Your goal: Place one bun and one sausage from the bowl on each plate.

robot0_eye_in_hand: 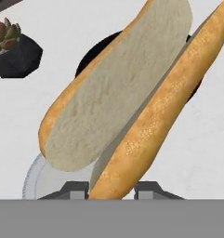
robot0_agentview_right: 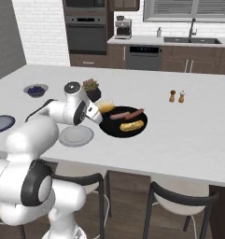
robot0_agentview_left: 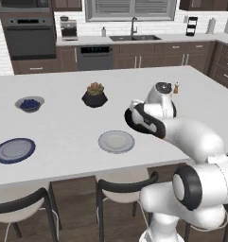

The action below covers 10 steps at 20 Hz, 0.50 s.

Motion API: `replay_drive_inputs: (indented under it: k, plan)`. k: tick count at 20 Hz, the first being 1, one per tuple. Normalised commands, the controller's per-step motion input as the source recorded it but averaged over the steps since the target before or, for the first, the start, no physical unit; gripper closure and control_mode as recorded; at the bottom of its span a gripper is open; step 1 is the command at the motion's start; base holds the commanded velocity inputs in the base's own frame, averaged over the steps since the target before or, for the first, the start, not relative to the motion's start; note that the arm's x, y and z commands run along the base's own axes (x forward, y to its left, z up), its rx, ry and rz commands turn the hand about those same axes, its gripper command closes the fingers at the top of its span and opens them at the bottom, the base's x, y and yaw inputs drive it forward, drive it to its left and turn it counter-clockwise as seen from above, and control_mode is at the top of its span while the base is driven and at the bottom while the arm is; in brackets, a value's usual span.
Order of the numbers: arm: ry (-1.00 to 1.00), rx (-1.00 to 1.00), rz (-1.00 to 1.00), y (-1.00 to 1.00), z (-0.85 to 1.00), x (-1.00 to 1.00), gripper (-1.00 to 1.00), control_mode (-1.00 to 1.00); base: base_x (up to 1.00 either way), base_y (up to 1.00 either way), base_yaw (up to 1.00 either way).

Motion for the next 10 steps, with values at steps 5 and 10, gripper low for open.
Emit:
replay_drive_inputs:
  k: [5, 10]
  plan:
    - [-0.03, 0.00, 0.22, 0.39, 0.28, -1.00, 1.00, -1.00, 0.00, 0.00, 0.00]
    - [-0.09, 0.00, 0.24, 0.49, 0.07, -0.79, 1.00, 1.00, -0.13, 0.20, 0.06]
